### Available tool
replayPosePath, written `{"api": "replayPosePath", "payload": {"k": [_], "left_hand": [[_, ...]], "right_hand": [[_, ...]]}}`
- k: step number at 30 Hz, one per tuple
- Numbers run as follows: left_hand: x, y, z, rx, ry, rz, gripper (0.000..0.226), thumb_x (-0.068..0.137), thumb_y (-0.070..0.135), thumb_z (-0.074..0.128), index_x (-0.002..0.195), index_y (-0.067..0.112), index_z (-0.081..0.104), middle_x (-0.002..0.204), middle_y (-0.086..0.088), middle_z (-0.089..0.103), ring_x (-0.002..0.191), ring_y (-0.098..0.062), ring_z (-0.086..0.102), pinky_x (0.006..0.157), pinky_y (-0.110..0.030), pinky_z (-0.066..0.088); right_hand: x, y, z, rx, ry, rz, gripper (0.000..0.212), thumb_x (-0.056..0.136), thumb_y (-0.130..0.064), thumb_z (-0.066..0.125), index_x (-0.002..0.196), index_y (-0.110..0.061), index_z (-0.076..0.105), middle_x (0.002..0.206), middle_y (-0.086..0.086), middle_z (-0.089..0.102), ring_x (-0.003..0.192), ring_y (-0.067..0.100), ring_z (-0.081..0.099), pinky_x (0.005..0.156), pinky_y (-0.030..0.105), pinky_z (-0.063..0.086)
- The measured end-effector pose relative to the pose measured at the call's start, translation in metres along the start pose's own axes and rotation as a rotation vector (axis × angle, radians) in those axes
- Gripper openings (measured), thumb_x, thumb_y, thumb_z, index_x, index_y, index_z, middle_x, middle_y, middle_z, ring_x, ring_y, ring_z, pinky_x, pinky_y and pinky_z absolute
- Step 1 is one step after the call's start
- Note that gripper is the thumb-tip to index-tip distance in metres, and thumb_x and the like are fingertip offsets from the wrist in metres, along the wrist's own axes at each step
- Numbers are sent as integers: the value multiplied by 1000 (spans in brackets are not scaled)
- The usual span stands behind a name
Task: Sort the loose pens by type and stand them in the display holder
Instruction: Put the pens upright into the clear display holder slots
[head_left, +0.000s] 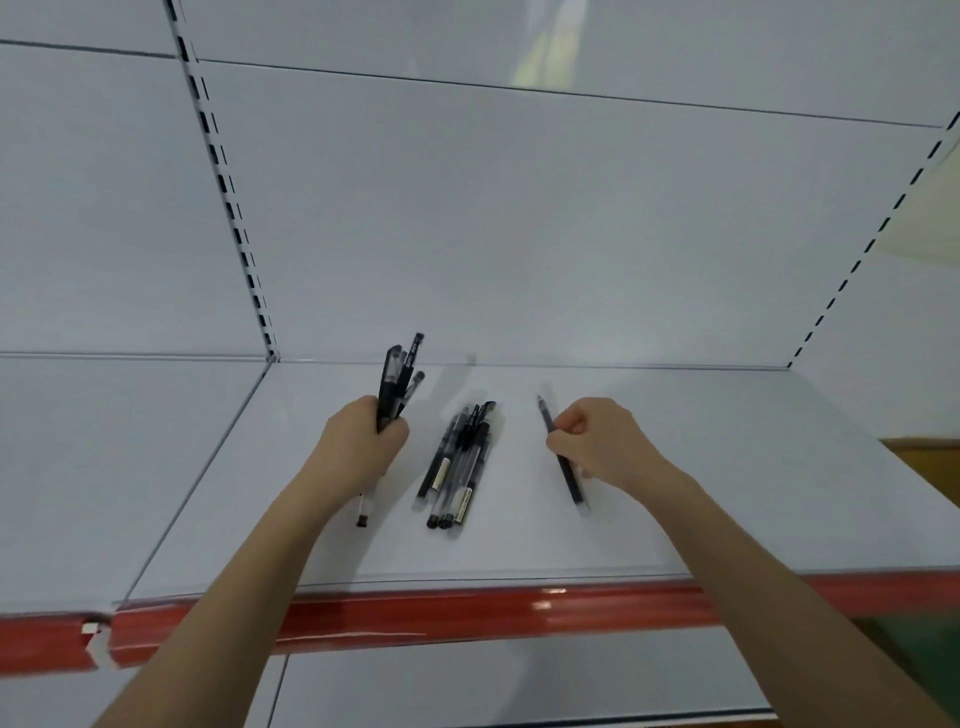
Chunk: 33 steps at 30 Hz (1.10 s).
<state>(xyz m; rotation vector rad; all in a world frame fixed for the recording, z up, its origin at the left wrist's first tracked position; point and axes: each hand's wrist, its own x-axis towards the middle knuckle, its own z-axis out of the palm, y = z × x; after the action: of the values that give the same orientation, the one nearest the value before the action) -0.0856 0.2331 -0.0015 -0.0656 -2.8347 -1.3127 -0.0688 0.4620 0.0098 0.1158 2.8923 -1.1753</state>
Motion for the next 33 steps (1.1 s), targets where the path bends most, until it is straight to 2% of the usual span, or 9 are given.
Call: {"api": "replayPosePath", "payload": {"k": [2,5,7,9,12,16,23,30,33], "left_hand": [[-15,10,-5,-280,-11,-8,24,89,15,47,67,10,39,49,-1,46,48,-20,46,54,-30,38],[-42,31,-6,-677,-78,-56,21,91,18,50,73,8,52,55,1,59,55,-16,60,52,-29,51],[-58,46,-4,-882,-146,-78,14,89,17,52,80,6,57,67,-4,66,66,-15,68,56,-28,57],[-70,54,-3,-960,-200,-74,14,84,18,56,85,5,60,75,-10,69,71,-20,70,60,-30,58],[-83,55,-6,-957,-187,-38,11,81,15,58,84,5,58,70,-8,68,61,-18,66,56,-28,56],[-95,40,-19,-878,-37,-25,8,80,9,60,82,6,53,65,-7,61,49,-11,55,45,-21,47],[-122,-3,-45,-847,112,-93,11,76,8,64,79,7,53,60,-5,53,47,-9,49,37,-18,37],[-159,-70,-112,-794,321,-122,12,78,5,65,78,5,54,54,-10,49,43,-19,41,36,-21,36],[-183,-108,-156,-767,382,-137,12,77,5,67,79,5,56,56,-6,50,46,-13,47,37,-21,37]], "right_hand": [[-10,-10,-6,311,57,-14,6,82,-6,58,85,-3,62,64,2,60,52,10,57,51,20,49],[-23,-30,-15,777,9,-82,8,85,-2,57,84,-8,63,71,3,67,55,8,63,54,18,52],[-31,-42,-15,943,-62,-137,10,86,-2,56,84,-10,63,75,4,69,63,12,66,58,19,53],[-38,-53,-11,926,-116,-201,12,86,-4,56,87,-12,64,79,1,72,72,13,67,63,20,53],[-43,-65,0,888,-185,-262,14,86,-4,56,90,-14,65,83,1,73,80,15,67,67,23,53],[-45,-79,20,914,-227,-283,15,88,-8,56,100,-14,63,86,5,74,73,15,69,65,24,54],[-52,-117,67,890,-121,-310,20,86,-20,62,105,-24,58,77,1,72,64,14,70,59,21,54],[-73,-191,136,843,-272,-407,35,83,-19,64,113,-33,51,76,-2,73,64,16,71,59,20,54],[-92,-237,184,836,-327,-436,34,83,-20,65,110,-36,51,79,0,72,63,17,71,59,22,55]]}}
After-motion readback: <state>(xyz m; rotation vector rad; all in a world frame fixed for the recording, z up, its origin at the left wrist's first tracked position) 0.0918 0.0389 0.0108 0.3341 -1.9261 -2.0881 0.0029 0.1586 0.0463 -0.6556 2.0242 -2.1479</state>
